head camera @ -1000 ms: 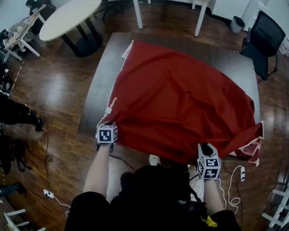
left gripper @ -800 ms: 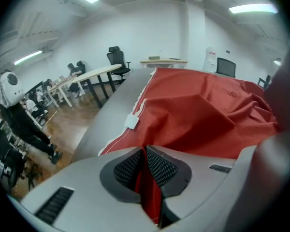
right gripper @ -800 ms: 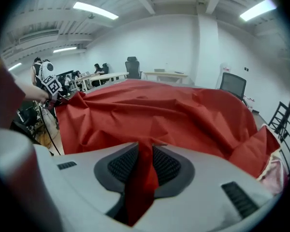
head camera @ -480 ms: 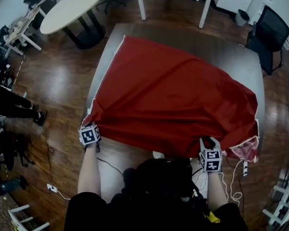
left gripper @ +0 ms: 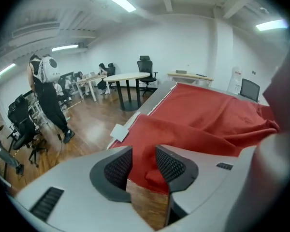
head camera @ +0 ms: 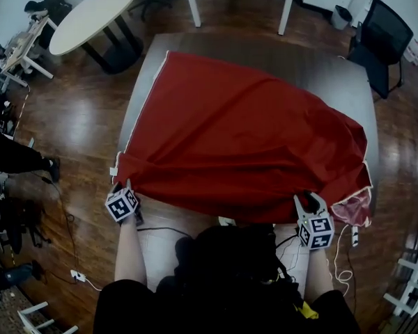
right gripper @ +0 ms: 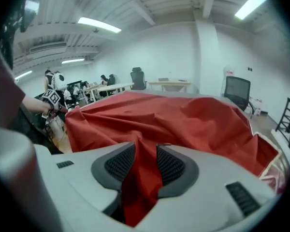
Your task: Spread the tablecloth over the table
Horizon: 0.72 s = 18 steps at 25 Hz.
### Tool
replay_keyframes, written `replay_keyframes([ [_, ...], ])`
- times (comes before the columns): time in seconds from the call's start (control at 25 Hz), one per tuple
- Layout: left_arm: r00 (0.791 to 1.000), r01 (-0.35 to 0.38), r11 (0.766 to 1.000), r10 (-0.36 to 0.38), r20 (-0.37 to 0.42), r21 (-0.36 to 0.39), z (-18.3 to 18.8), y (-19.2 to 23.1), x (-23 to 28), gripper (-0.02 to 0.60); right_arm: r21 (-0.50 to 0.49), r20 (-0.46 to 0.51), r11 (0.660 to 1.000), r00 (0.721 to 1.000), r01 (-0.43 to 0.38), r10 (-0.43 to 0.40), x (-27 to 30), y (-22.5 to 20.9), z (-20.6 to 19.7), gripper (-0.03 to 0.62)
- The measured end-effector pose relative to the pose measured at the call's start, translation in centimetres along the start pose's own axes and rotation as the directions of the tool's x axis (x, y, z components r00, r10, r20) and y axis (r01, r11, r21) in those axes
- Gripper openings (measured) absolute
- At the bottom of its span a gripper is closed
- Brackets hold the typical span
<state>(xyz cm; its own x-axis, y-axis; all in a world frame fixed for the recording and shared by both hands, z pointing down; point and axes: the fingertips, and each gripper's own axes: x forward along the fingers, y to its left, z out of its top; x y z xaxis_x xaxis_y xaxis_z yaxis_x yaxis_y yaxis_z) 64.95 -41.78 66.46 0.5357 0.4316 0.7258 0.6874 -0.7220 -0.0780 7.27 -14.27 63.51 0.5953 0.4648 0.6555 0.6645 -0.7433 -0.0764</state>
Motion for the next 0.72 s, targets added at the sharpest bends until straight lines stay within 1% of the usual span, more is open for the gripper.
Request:
replay_keyframes([
  [0.04, 0.999, 0.007, 0.999, -0.008, 0.031, 0.031, 0.4, -0.4, -0.7, 0.153, -0.031, 0.006, 0.999, 1.0, -0.008, 0.008, -0.4, 0.1, 0.1, 0.147],
  [0.08, 0.998, 0.025, 0.996, -0.03, 0.059, 0.081, 0.8, -1.3, -1.5, 0.153, -0.048, 0.004, 0.999, 1.0, -0.012, 0.012, -0.6, 0.1, 0.0, 0.147],
  [0.12, 0.994, 0.065, 0.987, -0.077, 0.081, 0.149, 1.0, -2.8, -2.3, 0.152, -0.049, -0.003, 0.999, 1.0, -0.008, 0.008, -0.7, -0.2, -0.3, 0.147],
  [0.16, 0.983, 0.133, 0.963, -0.158, 0.09, 0.233, 0.8, -5.1, -3.2, 0.152, -0.038, -0.013, 0.999, 1.0, 0.003, -0.003, -0.7, -0.7, -0.6, 0.147],
  [0.2, 0.961, 0.225, 0.917, -0.264, 0.079, 0.33, 0.2, -8.0, -4.1, 0.151, -0.02, -0.022, 1.0, 1.0, 0.016, -0.017, -0.4, -1.4, -0.9, 0.129],
  [0.24, 0.928, 0.316, 0.846, -0.37, 0.047, 0.43, -0.9, -11.1, -5.0, 0.147, -0.003, -0.031, 1.0, 0.999, 0.025, -0.025, -0.1, -2.0, -1.2, 0.045],
  [0.28, 0.891, 0.385, 0.761, -0.453, 0.003, 0.523, -2.4, -14.2, -5.8, 0.147, 0.01, -0.041, 1.0, 0.999, 0.021, -0.021, 0.5, -2.4, -1.3, 0.008],
  [0.32, 0.859, 0.432, 0.673, -0.51, -0.046, 0.6, -3.9, -16.9, -6.3, 0.148, 0.013, -0.049, 1.0, 0.999, 0.008, -0.007, 1.2, -2.7, -1.3, 0.008],
  [0.36, 0.833, 0.461, 0.594, -0.545, -0.091, 0.659, -5.1, -19.4, -6.6, 0.175, 0.006, -0.054, 1.0, 0.999, -0.004, 0.005, 1.7, -2.8, -1.1, 0.008],
  [0.4, 0.815, 0.477, 0.531, -0.566, -0.126, 0.7, -6.1, -21.4, -6.7, 0.198, -0.008, -0.053, 1.0, 0.999, -0.007, 0.006, 2.1, -3.0, -0.8, 0.008],
  [0.44, 0.804, 0.484, 0.488, -0.577, -0.148, 0.726, -6.6, -23.0, -6.6, 0.198, -0.021, -0.045, 1.0, 0.999, 0.002, -0.003, 2.2, -3.3, -0.3, 0.02],
  [0.48, 0.798, 0.486, 0.462, -0.581, -0.16, 0.742, -6.7, -24.2, -6.5, 0.198, -0.026, -0.035, 1.0, 0.999, 0.018, -0.018, 2.1, -3.8, 0.2, 0.052],
  [0.56, 0.795, 0.483, 0.428, -0.58, -0.177, 0.764, -6.5, -25.8, -5.9, 0.198, -0.01, -0.043, 0.999, 0.998, 0.053, -0.053, 2.0, -5.3, 0.4, 0.067],
  [0.6, 0.796, 0.482, 0.414, -0.574, -0.19, 0.772, -6.3, -26.3, -5.4, 0.198, -0.001, -0.073, 0.998, 0.995, 0.069, -0.069, 2.4, -6.2, 0.0, 0.138],
  [0.64, 0.798, 0.484, 0.402, -0.567, -0.204, 0.777, -6.1, -26.7, -4.8, 0.198, 0.003, -0.117, 0.996, 0.99, 0.085, -0.084, 2.9, -7.1, -0.8, 0.172],
  [0.68, 0.8, 0.488, 0.395, -0.56, -0.217, 0.779, -5.9, -27.1, -4.2, 0.197, -0.003, -0.164, 0.995, 0.981, 0.101, -0.101, 3.5, -7.8, -1.7, 0.172],
  [0.72, 0.802, 0.493, 0.396, -0.553, -0.227, 0.775, -5.6, -27.3, -3.6, 0.184, -0.019, -0.205, 0.993, 0.971, 0.119, -0.12, 4.2, -8.4, -2.4, 0.172],
])
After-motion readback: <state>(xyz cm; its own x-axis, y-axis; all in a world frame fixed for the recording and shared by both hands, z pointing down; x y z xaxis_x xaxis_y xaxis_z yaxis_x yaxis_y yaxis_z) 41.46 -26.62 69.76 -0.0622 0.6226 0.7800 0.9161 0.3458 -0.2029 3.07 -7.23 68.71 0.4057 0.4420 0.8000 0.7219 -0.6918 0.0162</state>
